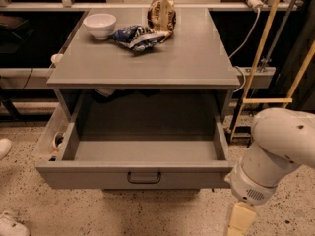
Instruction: Close top drawer
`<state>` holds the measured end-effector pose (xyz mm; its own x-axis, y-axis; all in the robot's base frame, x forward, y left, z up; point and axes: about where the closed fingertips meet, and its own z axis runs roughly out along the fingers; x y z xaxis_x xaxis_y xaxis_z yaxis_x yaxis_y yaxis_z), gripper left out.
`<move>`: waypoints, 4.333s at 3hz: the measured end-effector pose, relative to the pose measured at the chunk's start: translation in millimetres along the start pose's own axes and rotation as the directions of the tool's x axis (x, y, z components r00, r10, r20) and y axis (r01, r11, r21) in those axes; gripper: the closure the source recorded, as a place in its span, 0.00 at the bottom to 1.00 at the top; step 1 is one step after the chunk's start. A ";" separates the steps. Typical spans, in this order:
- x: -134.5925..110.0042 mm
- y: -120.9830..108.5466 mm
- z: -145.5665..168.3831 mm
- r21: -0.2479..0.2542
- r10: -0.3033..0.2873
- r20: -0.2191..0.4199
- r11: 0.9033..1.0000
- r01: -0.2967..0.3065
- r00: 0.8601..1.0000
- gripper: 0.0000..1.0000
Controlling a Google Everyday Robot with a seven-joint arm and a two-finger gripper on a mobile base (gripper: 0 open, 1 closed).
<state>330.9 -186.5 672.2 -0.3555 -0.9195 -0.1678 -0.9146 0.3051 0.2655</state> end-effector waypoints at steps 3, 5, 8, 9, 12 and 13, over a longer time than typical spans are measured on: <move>-102.3 -71.4 -18.0 -0.031 -0.151 -0.054 0.988 0.149 0.987 0.00; -120.4 -167.1 -21.7 -0.145 -0.061 -0.053 0.988 0.053 0.997 0.00; -130.2 -170.1 -40.2 -0.095 -0.046 -0.059 0.995 0.041 0.997 0.00; -125.8 -126.4 -54.6 -0.037 0.027 -0.074 0.999 -0.030 0.997 0.00; -86.1 67.2 -70.2 0.091 0.407 0.062 0.907 -0.411 0.911 0.00; -85.3 66.6 -70.4 0.094 0.407 0.061 0.907 -0.411 0.911 0.00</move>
Offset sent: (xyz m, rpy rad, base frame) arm 0.1168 0.0928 0.0341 0.0057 -0.0632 0.2229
